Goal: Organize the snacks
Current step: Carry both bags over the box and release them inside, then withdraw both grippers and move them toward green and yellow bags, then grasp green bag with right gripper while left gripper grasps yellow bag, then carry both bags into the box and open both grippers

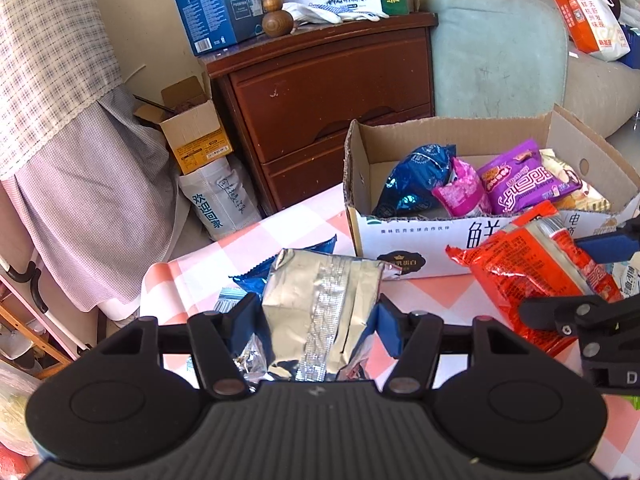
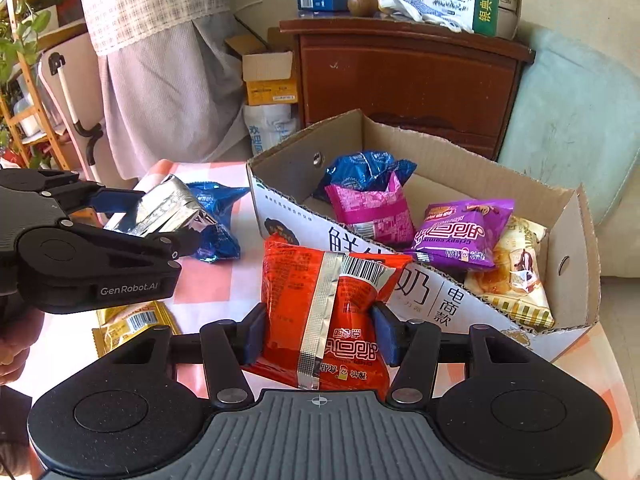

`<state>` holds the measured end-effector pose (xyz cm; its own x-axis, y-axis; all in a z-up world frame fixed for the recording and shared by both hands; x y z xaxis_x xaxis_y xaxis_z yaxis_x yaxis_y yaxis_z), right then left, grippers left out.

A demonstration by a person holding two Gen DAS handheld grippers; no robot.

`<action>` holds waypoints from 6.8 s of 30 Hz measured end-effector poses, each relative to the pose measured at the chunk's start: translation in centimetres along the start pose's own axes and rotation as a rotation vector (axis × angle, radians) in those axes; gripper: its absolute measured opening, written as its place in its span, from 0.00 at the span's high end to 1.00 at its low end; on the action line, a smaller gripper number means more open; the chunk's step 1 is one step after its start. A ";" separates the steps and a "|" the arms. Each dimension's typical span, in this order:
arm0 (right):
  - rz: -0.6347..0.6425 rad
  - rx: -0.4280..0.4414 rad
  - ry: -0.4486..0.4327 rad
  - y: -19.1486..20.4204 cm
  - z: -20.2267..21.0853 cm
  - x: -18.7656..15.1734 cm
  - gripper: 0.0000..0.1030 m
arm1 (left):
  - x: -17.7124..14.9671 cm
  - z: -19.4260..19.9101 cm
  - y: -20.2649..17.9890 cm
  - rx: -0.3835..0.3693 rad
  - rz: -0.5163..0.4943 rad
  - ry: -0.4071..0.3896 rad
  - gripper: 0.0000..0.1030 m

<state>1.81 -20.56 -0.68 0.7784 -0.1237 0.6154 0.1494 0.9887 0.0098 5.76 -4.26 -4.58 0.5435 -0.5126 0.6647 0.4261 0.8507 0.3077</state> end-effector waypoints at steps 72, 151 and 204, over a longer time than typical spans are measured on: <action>-0.593 -0.101 -0.152 -11.6 3.2 4.1 0.30 | 6.9 -1.0 -1.3 -0.074 0.185 -0.048 0.14; -0.028 -0.057 0.282 -3.4 -0.3 -7.7 0.19 | -7.6 -1.0 -2.2 -0.257 0.017 0.206 0.13; 0.010 -0.050 -0.024 -1.3 3.5 -3.4 0.52 | -2.7 3.5 -2.9 -0.158 -0.009 -0.004 0.53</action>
<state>-3.19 -21.10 -0.04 0.7654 -0.1111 0.6338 0.1726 0.9843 -0.0358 0.55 -4.91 -4.85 0.5365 -0.5194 0.6652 0.5395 0.8172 0.2029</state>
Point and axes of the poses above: each gripper's, at about its wrist camera, not at the fingertips, and z roughly against the way its jaws point, y to its left, x to its top, the point moved 2 cm from there along -z, roughly the way its jaws point, and after that the axes turned 8 degrees about -z, right-handed, at the moved point
